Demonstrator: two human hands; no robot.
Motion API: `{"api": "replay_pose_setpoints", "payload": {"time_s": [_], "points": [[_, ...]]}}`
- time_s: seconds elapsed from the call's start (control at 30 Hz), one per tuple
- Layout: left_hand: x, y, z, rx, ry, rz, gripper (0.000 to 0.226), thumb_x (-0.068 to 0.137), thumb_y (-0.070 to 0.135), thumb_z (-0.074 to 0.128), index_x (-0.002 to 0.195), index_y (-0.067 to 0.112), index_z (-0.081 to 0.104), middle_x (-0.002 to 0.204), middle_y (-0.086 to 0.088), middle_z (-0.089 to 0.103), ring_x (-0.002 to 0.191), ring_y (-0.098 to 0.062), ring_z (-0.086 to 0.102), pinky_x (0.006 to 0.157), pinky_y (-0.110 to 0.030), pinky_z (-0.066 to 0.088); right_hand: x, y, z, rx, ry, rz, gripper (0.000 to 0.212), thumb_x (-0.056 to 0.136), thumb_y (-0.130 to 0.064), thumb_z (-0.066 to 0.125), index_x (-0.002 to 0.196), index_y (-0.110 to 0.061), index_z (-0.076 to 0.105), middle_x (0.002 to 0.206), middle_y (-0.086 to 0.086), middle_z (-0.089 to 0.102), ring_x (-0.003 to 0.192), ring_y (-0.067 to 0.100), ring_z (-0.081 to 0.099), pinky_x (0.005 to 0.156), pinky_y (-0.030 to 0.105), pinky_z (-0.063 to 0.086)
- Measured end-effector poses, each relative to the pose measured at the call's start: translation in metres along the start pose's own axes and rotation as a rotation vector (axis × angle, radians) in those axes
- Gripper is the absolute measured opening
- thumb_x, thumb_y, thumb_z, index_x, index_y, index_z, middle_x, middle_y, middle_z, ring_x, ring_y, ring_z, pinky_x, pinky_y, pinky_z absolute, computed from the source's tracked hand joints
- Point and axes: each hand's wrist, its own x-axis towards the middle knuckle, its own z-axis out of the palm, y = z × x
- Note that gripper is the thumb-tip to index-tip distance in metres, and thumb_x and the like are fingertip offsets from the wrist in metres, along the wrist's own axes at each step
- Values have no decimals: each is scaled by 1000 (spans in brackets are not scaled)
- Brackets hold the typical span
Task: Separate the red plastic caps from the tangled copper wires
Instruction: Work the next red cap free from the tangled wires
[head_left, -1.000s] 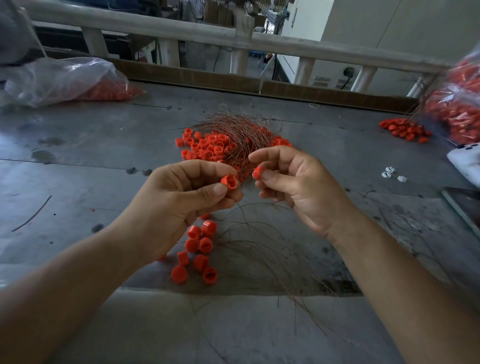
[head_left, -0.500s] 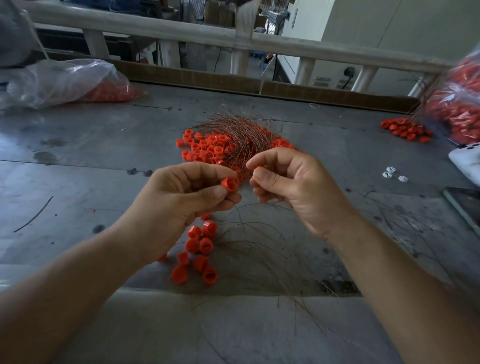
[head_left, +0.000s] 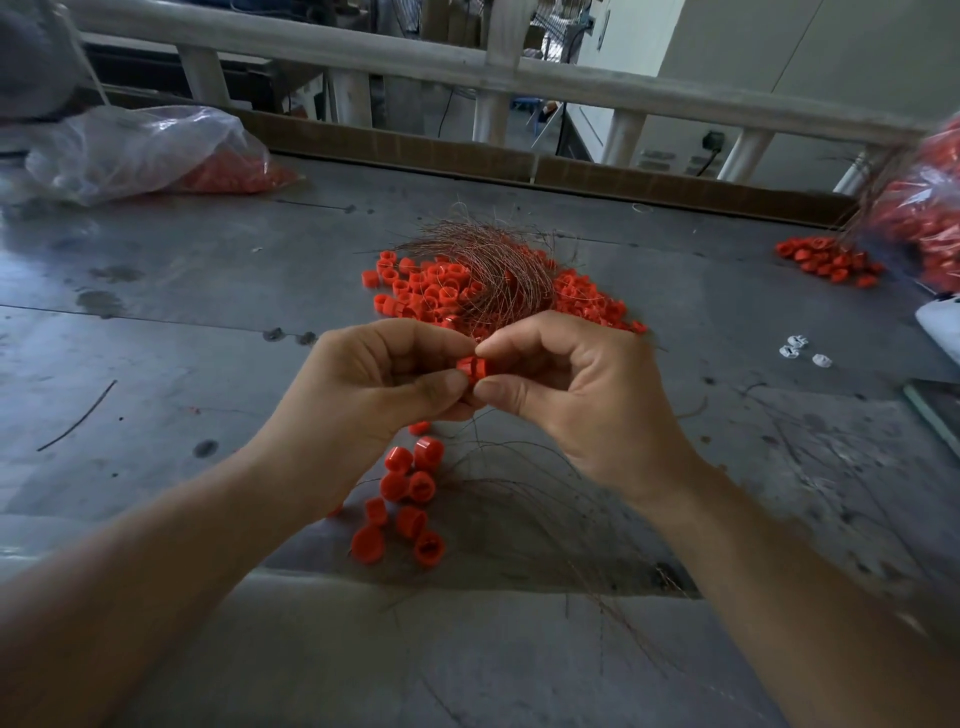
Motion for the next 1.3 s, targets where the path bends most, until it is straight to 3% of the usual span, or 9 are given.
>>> {"api": "replay_pose_setpoints", "payload": {"time_s": [0.1,0.27,0.53,0.83,1.07,1.3], "points": [[0,1,0,41,3,5,22,60,10,60,80,14,67,70,-1,72,64,-9,68,60,-13,51,0,-1,1,-26,8,-11,26,70,-5,73,83,-26,63,81,-10,65,77,5,66,72,19,53],[-1,1,1,83,1,14,22,61,11,60,80,16,67,68,1,72,61,-8,68,58,-12,51,0,0,1,-54,15,-1,20,69,-5,74,85,-14,67,81,-7,66,77,7,66,72,21,54],[-1,0,-2,51,-33,-24,21,62,14,61,80,15,70,70,-7,72,63,-13,69,58,-15,52,0,0,0,-152,25,-48,20,68,-7,75,87,-5,70,79,-7,65,77,8,65,71,19,54],[-4,-3,-3,95,-38,-18,19,62,13,62,78,15,72,71,-8,72,63,-14,69,58,-16,53,-3,3,5,-345,80,-252,19,64,-12,75,78,0,71,73,6,69,75,10,61,67,15,51],[-4,1,-4,-55,-91,-90,26,52,26,66,75,22,77,70,-7,72,65,-14,69,58,-17,53,0,1,0,-243,53,-223,22,68,-15,72,85,-1,72,78,-6,63,77,6,62,69,14,51],[-5,1,-5,-67,-142,-89,25,54,24,66,76,19,76,67,-7,71,62,-13,69,55,-16,52,-1,0,2,-158,47,-188,18,65,-15,74,79,-5,69,73,-10,60,72,7,61,64,13,49]]}}
